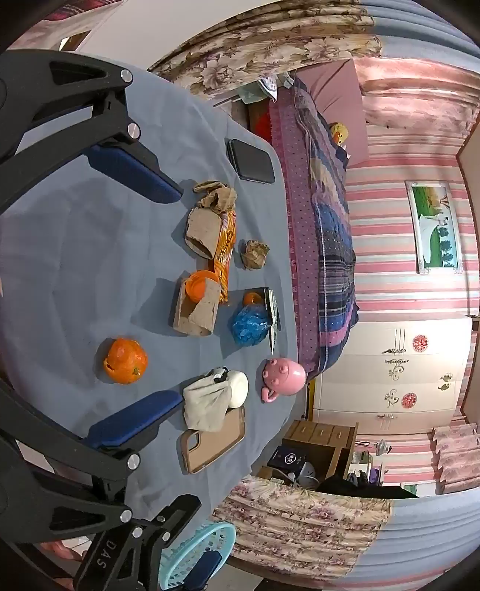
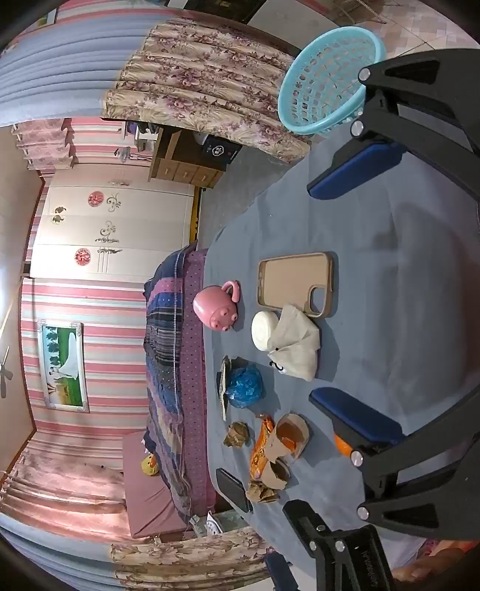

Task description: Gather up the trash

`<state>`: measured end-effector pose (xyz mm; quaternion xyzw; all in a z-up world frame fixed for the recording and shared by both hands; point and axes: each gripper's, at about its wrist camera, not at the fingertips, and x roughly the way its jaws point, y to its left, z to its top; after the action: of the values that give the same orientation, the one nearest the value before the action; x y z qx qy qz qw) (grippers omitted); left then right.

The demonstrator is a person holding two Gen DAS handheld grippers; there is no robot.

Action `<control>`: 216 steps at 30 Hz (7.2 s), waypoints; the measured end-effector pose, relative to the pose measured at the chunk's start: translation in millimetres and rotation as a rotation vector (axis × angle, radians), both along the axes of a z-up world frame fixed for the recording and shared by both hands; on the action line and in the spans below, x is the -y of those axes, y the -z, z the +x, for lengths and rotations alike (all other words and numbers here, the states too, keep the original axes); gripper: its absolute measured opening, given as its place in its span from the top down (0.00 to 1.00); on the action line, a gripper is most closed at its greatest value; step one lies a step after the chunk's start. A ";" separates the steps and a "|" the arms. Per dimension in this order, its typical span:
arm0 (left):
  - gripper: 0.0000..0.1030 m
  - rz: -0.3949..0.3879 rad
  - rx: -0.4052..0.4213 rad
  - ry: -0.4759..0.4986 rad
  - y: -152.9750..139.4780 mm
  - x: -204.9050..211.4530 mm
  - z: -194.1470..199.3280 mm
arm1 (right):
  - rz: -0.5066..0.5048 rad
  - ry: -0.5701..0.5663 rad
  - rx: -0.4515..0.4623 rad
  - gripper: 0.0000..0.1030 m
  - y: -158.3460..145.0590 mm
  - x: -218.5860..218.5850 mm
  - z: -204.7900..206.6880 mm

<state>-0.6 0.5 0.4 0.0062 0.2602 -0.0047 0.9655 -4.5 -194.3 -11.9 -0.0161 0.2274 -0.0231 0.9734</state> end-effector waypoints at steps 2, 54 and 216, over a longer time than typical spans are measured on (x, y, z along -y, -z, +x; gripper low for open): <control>0.05 0.006 0.000 -0.001 0.1 0.0 0.1 | -0.003 0.001 0.000 0.04 -0.1 -0.2 -0.1; 0.05 -0.005 0.006 0.001 4.4 -8.0 2.5 | -0.006 0.080 0.054 0.04 -0.9 8.0 -6.1; 0.05 -0.023 -0.169 0.065 54.4 -7.3 51.7 | 0.070 -0.028 -0.175 0.89 31.3 31.2 114.2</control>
<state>51.2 7.7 -54.1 0.0032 0.3401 -0.0394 0.9396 109.8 -225.4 -43.2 0.0129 0.3119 0.0001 0.9500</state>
